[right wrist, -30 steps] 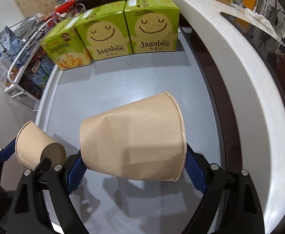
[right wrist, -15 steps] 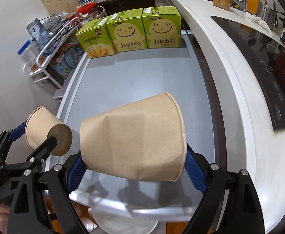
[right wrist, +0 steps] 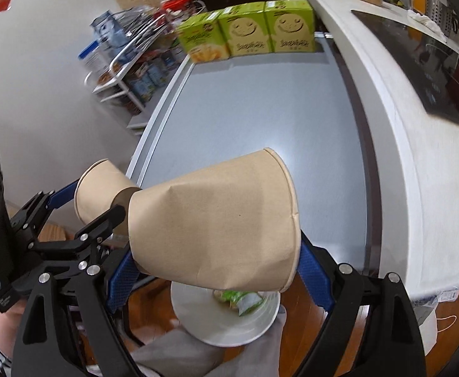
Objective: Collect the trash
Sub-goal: 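Carry both brown paper cups with both tools down over the white bin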
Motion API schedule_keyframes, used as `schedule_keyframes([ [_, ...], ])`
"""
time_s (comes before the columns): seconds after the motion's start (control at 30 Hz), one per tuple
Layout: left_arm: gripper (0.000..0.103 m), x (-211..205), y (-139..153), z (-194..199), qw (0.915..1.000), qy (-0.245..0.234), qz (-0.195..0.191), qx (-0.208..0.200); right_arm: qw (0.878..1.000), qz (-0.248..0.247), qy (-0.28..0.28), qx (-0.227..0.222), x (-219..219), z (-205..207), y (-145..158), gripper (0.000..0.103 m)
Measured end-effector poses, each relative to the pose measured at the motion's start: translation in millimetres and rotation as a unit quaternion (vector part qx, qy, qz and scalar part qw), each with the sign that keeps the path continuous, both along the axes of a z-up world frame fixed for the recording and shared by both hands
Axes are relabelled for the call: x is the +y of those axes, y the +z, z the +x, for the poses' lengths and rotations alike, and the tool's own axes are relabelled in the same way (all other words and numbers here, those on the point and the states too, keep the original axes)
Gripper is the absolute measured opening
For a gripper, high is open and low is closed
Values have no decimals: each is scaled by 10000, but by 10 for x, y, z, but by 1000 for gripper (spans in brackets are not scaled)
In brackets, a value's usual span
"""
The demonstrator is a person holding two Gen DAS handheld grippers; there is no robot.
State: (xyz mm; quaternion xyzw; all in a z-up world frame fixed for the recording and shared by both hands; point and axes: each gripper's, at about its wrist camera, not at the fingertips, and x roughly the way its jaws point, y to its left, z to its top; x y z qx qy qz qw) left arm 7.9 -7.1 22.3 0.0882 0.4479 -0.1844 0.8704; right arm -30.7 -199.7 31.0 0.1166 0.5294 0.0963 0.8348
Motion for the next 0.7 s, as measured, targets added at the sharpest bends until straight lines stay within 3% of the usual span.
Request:
schedule_keyframes([
  [0.37,93,160,-230,-566,9991,0,184,371,9965,-92,675,482,245,-513,-272,86],
  [0.7,93,211,-631,-862,9946,-177,530,869,9904,-322,809,1073,302,-726,-755,86],
])
